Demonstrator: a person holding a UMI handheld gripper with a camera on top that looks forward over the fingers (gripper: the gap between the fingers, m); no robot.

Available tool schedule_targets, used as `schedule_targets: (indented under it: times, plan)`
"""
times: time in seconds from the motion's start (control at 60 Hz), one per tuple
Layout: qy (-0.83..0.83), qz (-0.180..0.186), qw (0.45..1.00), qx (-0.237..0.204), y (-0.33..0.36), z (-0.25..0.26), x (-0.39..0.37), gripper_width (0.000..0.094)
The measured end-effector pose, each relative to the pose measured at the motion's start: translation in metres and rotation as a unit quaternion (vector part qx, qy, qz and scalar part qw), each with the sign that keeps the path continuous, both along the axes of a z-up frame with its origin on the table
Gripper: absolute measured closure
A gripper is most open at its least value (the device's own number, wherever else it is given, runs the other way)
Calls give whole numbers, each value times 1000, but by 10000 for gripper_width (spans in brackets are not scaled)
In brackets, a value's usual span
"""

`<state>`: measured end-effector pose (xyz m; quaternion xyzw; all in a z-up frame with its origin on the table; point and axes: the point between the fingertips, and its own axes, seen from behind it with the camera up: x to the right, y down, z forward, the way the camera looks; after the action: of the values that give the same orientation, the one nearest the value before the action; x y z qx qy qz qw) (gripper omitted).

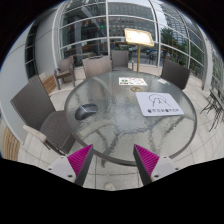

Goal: Arrange mouse

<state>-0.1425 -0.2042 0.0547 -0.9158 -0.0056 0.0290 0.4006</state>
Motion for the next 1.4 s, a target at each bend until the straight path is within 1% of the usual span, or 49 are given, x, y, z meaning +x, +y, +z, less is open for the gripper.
schedule_targets:
  times: [0.033, 0.05, 0.067, 0.083, 0.15, 0.167, 0.183, 0.2, 0.267, 0.283, 0.4, 0.417, 0.5, 0.533, 0.583, 0.65, 0.7, 0.733, 0.767, 0.8, 0.85, 0.967, 1.017, 1.1, 1.15, 1.233, 1.283, 1.3, 1.333, 1.4]
  plan:
    - [6, 9, 1000, -5, 7, -7, -20, 123]
    - [11, 16, 1000, -10, 7, -4, -9, 121]
    - [12, 19, 1000, -11, 20, -11, -31, 118]
    - [11, 20, 1000, -11, 24, -19, -51, 118]
    - [14, 29, 999, -19, 51, -28, -71, 120]
    - [11, 27, 999, -18, 57, -36, -89, 122]
    - [15, 31, 999, -21, 72, -32, -80, 120]
    - [12, 27, 999, -20, 70, -36, -95, 120]
    - [8, 22, 1000, -16, 101, -44, -112, 120]
    - [10, 24, 1000, -18, 119, -42, -106, 123]
    - [18, 24, 999, -26, 156, -62, -142, 130]
    - [18, 25, 999, -26, 170, -63, -141, 130]
    - [10, 19, 999, -27, 195, -66, -148, 122]
    - [10, 22, 999, -29, 209, -68, -152, 139]
    - [12, 19, 999, -26, 226, -68, -156, 141]
    - [14, 26, 999, -28, 243, -67, -165, 144]
    - [7, 33, 999, -32, 253, -68, -167, 165]
    - [1, 40, 999, -36, 257, -69, -172, 197]
    - [-7, 43, 998, -41, 261, -70, -171, 260]
    - [-17, 46, 998, -45, 264, -71, -170, 345]
    - [-15, 56, 997, -47, 266, -71, -174, 424]
    - [-11, 60, 997, -57, 265, -73, -174, 461]
    - [-8, 62, 996, -64, 264, -74, -174, 492]
    - [-5, 60, 995, -78, 264, -74, -173, 563]
    - [-9, 65, 995, -81, 266, -74, -173, 626]
    - [1, 72, 993, -91, 264, -70, -174, 635]
    - [10, 82, 992, -97, 263, -63, -170, 635]
    - [13, 82, 992, -94, 265, -56, -166, 633]
    - [16, 83, 994, -71, 273, -33, -156, 632]
    - [15, 89, 996, -26, 286, 29, -127, 632]
